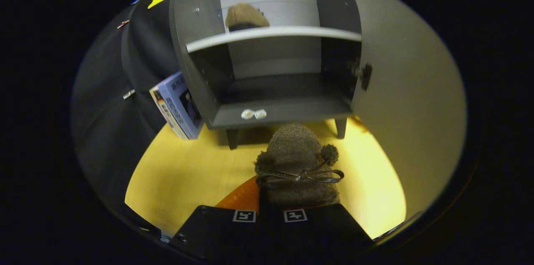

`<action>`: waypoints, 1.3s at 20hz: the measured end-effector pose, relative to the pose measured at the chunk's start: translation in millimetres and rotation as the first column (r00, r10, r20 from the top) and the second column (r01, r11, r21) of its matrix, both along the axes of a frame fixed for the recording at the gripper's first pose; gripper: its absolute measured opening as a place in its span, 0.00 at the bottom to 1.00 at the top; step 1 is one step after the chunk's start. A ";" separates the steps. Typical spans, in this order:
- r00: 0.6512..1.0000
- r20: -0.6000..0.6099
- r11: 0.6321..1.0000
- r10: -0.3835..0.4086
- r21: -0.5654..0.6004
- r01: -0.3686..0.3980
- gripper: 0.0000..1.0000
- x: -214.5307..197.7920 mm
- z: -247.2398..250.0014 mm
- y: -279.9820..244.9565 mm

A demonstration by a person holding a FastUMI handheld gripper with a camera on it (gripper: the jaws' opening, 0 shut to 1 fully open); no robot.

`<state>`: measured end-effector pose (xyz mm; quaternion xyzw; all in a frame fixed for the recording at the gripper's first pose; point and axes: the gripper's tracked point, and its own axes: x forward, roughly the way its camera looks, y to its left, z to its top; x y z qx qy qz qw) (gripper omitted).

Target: Open the shoe cabinet door, grab the shoes and put them into the shoe cabinet, then close the shoe cabinet door.

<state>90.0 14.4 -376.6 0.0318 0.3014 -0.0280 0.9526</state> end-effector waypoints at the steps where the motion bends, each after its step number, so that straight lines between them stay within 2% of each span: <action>1: 1.000 0.028 1.000 -0.007 0.000 0.007 0.10 2.9 23.0 -0.5; 8: 0.971 0.238 0.999 0.003 -0.052 0.009 0.09 26.6 170.7 0.1; 11: 0.955 0.297 0.998 0.003 -0.054 0.014 0.09 47.3 214.6 -5.6; 19: 0.944 0.330 0.995 -0.028 -0.080 0.057 0.09 122.0 288.6 -24.9; 26: 0.954 0.298 0.998 -0.027 -0.052 0.045 0.09 224.1 314.0 -28.5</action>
